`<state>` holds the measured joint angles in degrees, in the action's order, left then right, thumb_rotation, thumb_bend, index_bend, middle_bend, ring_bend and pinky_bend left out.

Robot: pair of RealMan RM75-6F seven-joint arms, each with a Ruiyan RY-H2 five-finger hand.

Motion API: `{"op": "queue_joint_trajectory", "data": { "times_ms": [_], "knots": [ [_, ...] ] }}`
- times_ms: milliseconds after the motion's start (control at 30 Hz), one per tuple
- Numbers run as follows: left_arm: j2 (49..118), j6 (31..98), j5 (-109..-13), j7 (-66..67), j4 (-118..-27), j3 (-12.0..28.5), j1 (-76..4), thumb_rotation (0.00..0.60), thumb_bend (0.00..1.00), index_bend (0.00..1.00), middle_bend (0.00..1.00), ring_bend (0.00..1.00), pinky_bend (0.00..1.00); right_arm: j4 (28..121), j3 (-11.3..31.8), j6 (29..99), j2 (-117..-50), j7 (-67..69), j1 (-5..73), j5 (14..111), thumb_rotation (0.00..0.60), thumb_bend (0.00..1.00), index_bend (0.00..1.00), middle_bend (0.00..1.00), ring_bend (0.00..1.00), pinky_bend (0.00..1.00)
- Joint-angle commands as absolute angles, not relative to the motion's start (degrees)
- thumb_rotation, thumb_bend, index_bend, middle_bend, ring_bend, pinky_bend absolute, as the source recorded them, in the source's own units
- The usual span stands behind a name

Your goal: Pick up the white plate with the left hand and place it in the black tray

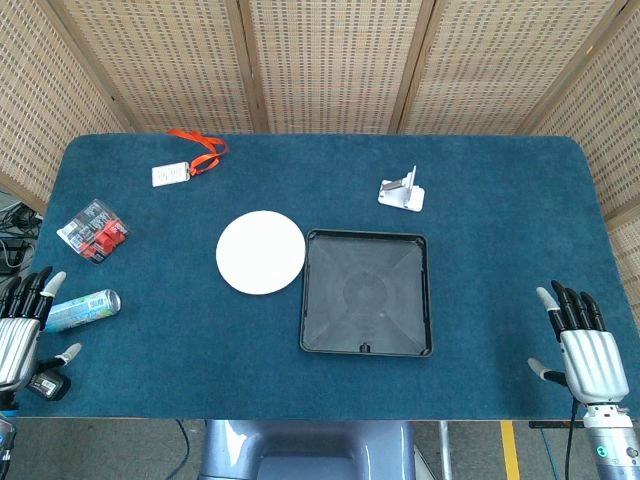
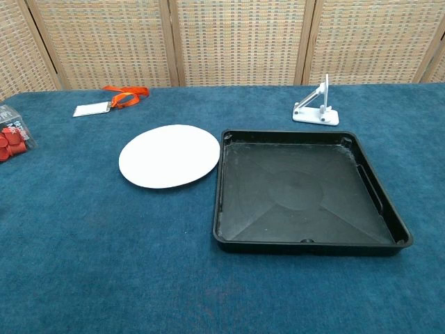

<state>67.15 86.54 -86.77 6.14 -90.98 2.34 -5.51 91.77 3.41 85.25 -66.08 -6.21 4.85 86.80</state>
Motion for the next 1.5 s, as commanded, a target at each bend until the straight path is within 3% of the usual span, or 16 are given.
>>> {"op": "queue_joint_trajectory", "data": {
  "times_ms": [33,1000,1300,1400,1500],
  "knots": [
    [67.32,86.51,-86.7,6.18,-90.8,2.41,-5.54,0.6,0.0,0.0,0.0,0.0,0.0,91.73,3.43,85.33,-66.09,-6.13,4.82,86.84,0.6,0.12,0.0,0.0,0.0,0.0],
    [68.79,85.31,-86.89,7.45,-89.97,2.42,-6.42,0.6,0.0,0.0,0.0,0.0,0.0,91.6,3.05,84.99,-66.32,-5.95,4.86,87.32,0.6,0.11,0.0,0.0,0.0,0.0],
    [71.53,83.19,-86.51,8.14,-88.3,4.36,-9.21,0.6,0.0,0.0,0.0,0.0,0.0,90.93,3.11,83.9,-66.72,-5.1,5.17,86.52,0.6,0.11,0.0,0.0,0.0,0.0],
    [72.98,81.89,-86.7,9.45,-86.92,5.57,-11.23,0.6,0.0,0.07,0.0,0.0,0.0,90.56,3.1,83.55,-66.97,-4.77,5.29,86.38,0.6,0.11,0.0,0.0,0.0,0.0],
    [75.28,79.84,-86.3,10.59,-84.91,7.5,-14.16,0.6,0.0,0.25,0.0,0.0,0.0,90.13,3.05,83.24,-67.25,-4.57,5.43,86.34,0.6,0.11,0.0,0.0,0.0,0.0]
  ]
}}
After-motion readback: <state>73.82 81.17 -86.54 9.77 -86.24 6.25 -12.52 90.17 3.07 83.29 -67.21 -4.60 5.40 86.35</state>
